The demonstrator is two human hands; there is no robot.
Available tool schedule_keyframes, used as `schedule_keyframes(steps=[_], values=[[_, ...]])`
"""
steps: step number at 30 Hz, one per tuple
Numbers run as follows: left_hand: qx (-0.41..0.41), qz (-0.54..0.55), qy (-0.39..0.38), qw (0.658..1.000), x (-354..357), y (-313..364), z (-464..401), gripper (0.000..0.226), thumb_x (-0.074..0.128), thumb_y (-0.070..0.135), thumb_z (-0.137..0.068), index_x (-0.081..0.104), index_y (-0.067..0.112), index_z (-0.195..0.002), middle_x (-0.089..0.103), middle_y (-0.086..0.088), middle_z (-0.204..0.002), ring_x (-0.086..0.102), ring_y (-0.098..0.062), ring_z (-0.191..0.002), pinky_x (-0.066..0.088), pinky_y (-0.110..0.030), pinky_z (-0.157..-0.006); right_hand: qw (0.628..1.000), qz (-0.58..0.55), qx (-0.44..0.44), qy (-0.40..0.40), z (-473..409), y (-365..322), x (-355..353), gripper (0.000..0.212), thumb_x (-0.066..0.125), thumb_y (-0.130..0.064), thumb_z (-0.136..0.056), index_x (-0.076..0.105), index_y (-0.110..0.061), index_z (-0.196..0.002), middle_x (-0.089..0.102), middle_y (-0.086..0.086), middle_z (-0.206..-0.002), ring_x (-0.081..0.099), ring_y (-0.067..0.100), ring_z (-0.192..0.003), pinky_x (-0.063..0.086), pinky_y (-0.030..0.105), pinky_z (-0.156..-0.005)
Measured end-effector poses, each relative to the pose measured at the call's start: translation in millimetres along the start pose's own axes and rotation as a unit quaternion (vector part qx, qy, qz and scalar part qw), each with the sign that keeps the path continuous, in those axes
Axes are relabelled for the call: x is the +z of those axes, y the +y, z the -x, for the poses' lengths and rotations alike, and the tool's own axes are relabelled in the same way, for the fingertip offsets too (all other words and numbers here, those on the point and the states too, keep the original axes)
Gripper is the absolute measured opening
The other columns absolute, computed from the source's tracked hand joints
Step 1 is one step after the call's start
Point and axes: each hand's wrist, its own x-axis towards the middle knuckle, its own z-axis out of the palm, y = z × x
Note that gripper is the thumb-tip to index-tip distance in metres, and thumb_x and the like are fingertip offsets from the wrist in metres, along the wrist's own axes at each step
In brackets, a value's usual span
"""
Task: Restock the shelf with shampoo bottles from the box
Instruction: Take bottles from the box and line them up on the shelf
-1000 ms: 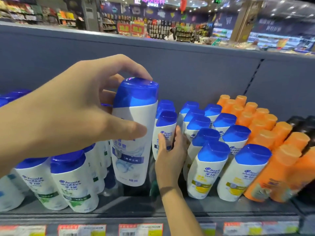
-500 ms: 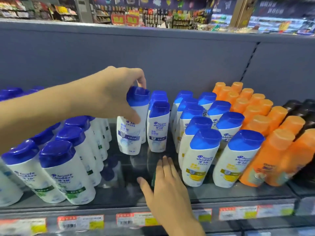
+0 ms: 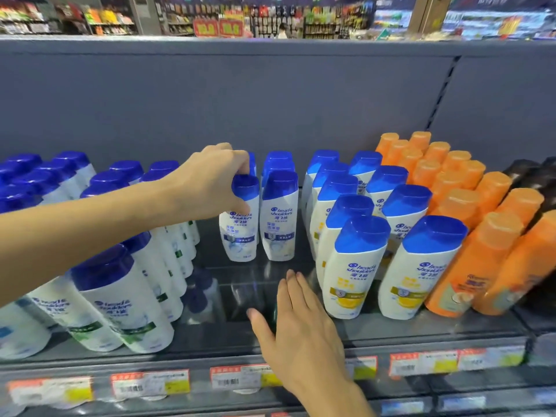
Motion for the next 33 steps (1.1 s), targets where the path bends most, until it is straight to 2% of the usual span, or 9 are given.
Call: schedule_keyframes(steps=[2,4,7,11,15,19,24,27,33], values=[[0.020,-0.048,0.010,0.999,4,3,1,0.044,0.078,0.036,-0.073,0.055,0.011,-0.100,0.046,-0.001,-0.092,0.049,-0.027,-0.077,0.040,-0.033,-0.065,1.000,0.023,0.016,0.011,-1,0,3,0.093,-0.002,-0.068,-0.083,0.026,-0.008,-0.149,0.022,0.008,-0.159,0.019,0.019,-0.147,0.014,0.030,-0.115],[0.046,-0.130,0.010,0.990,7,6,2,0.042,0.070,0.039,-0.081,0.051,0.010,-0.104,0.042,-0.002,-0.089,0.047,-0.028,-0.072,0.044,-0.038,-0.067,0.998,0.034,0.045,-0.005,0,-1,9,0.086,0.007,-0.065,-0.091,0.051,-0.006,-0.135,0.049,0.010,-0.144,0.044,0.021,-0.135,0.036,0.034,-0.106],[0.051,-0.167,0.016,0.984,6,6,5,0.034,0.067,0.035,-0.085,0.044,0.011,-0.090,0.043,-0.004,-0.088,0.046,-0.030,-0.067,0.048,-0.042,-0.068,0.998,0.047,0.049,0.008,-1,1,12,0.082,0.012,-0.063,-0.093,0.060,-0.006,-0.127,0.058,0.010,-0.136,0.053,0.022,-0.127,0.045,0.036,-0.099],[0.040,-0.115,0.039,0.992,7,-2,7,0.033,0.072,0.030,-0.081,0.056,0.007,-0.099,0.042,-0.007,-0.111,0.052,-0.034,-0.067,0.048,-0.046,-0.073,0.997,0.065,0.044,0.028,0,2,12,0.081,0.013,-0.061,-0.094,0.060,-0.003,-0.127,0.058,0.012,-0.135,0.054,0.023,-0.127,0.048,0.039,-0.100],[0.025,-0.098,0.046,0.994,8,-3,5,0.037,0.074,0.028,-0.079,0.057,0.007,-0.106,0.042,-0.005,-0.105,0.053,-0.034,-0.076,0.032,-0.032,-0.069,0.997,0.068,0.031,0.033,0,2,11,0.077,0.024,-0.061,-0.092,0.058,-0.002,-0.128,0.058,0.014,-0.135,0.053,0.025,-0.128,0.047,0.039,-0.101],[-0.004,-0.050,0.042,0.998,4,1,2,0.034,0.077,0.027,-0.075,0.060,0.011,-0.099,0.045,-0.003,-0.102,0.055,-0.032,-0.082,0.039,-0.033,-0.070,0.999,0.052,-0.005,0.006,0,2,7,0.086,0.013,-0.064,-0.090,0.036,-0.001,-0.144,0.033,0.016,-0.153,0.028,0.026,-0.144,0.021,0.035,-0.115],[-0.040,-0.053,0.035,0.997,6,8,4,0.036,0.077,0.027,-0.074,0.055,0.012,-0.099,0.045,-0.004,-0.103,0.056,-0.031,-0.077,0.050,-0.043,-0.074,0.999,0.032,0.002,0.022,1,6,11,0.084,0.025,-0.061,-0.091,0.051,0.008,-0.131,0.050,0.025,-0.139,0.044,0.037,-0.132,0.038,0.046,-0.109],[-0.057,-0.093,0.038,0.993,8,10,10,0.042,0.073,0.033,-0.077,0.054,0.012,-0.108,0.045,-0.004,-0.106,0.058,-0.033,-0.080,0.050,-0.042,-0.074,0.999,0.032,-0.016,0.018,-1,7,9,0.089,0.021,-0.063,-0.091,0.045,0.012,-0.133,0.045,0.030,-0.141,0.040,0.040,-0.133,0.035,0.049,-0.110],[-0.103,-0.088,0.075,0.988,-8,47,53,0.060,0.058,0.044,-0.086,0.042,0.018,-0.137,0.049,0.002,-0.134,0.057,-0.025,-0.111,0.048,-0.041,-0.090,0.998,0.051,-0.044,0.013,-3,13,17,0.095,0.016,-0.066,-0.088,0.045,0.014,-0.132,0.046,0.032,-0.139,0.041,0.040,-0.134,0.036,0.046,-0.110]])
